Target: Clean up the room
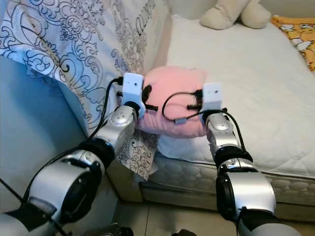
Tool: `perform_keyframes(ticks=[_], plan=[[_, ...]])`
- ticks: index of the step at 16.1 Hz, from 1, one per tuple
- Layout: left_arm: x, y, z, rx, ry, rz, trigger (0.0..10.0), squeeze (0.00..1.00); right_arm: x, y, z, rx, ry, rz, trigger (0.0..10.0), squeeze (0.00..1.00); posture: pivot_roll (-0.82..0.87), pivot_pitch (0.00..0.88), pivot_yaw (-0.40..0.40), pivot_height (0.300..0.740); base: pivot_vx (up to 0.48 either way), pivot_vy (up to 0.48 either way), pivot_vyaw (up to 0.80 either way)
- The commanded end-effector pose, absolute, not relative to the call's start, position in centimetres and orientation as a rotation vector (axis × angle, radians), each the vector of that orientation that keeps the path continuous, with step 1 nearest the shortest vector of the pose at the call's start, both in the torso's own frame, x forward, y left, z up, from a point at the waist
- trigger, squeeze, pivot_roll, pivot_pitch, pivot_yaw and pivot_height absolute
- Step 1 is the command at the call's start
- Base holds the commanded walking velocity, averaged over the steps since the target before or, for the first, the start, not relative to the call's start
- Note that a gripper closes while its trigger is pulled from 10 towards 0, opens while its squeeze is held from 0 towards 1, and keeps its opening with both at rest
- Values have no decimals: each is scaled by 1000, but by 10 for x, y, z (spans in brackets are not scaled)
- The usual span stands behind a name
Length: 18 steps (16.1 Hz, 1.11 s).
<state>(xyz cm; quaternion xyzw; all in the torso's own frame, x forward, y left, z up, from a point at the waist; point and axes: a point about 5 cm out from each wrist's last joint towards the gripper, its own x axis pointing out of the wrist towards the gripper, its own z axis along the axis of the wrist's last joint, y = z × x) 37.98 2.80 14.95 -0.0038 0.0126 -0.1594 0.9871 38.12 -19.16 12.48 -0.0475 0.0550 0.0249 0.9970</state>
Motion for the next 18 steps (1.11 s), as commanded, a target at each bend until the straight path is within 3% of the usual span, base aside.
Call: perform_keyframes(ticks=[1,5,12,18], plan=[[376,20,158,-8,-63,-356,10000,0,384,-191,140,-74,2,30,10000,0,-20,0,48,740,0,0,0],[378,44,153,-45,-77,-266,10000,0,379,-202,149,-94,-95,-9,10000,0,-28,0,50,740,0,-240,0],[379,37,161,-45,-87,-283,10000,0,379,-198,152,-80,-112,1,10000,0,-32,0,54,740,0,-477,0],[387,49,165,-35,-69,-245,10000,0,380,-185,147,-92,-74,73,10000,0,-31,0,51,740,0,0,0]])
